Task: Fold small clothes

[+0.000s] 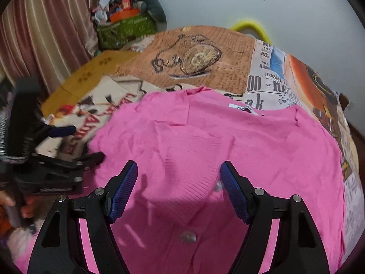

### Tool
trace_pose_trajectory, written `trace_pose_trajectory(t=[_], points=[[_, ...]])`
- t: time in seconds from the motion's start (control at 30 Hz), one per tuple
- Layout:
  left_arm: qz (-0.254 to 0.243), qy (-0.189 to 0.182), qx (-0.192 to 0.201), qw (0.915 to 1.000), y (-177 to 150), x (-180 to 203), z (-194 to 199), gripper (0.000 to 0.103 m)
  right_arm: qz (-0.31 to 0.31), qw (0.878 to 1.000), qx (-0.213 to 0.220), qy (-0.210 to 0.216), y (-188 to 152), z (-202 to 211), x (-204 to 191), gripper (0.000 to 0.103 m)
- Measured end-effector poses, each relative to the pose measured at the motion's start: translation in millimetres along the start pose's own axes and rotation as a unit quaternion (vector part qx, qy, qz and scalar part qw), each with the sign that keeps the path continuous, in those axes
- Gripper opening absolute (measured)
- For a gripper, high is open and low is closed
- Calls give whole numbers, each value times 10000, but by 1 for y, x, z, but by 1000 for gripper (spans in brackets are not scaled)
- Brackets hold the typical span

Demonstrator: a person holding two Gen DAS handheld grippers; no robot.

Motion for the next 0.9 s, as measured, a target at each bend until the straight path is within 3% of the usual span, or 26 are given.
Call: trace_pose_trajectory(t=[0.17,0.23,0.5,0.67,0.87,0.9], points=[[114,-77,56,9999,-3,-3,-2,92,372,9983,21,-454,-1,-7,1,68],[114,-67,59,9999,-3,-3,-2,92,207,9984,54,-518,-1,-2,13,60],[41,37,25,10000,-3,-1,-1,92,-698,9949,69,-722,-25,27,90,60],[134,63,-36,9999,-2,-2,-1,92,-1053,9938,193,-313,-30,46,101,60],[134,154,-81,9998,-2,-1,-1,92,-695,9975,111,17,-28,27,67,60],[97,185,-79,9998,-2,0,-1,92,-624,9980,65,-5,-31,23,64,56]])
Point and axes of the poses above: each gripper's, at about its wrist camera, not at the fingertips, and z roughly against the way its jaws point, x to its right, y to its top, the point moved 7 cm from there along -z, roughly the way its jaws point, and after that the axes turned 7 degrees about -y, right-handed, at the moved point
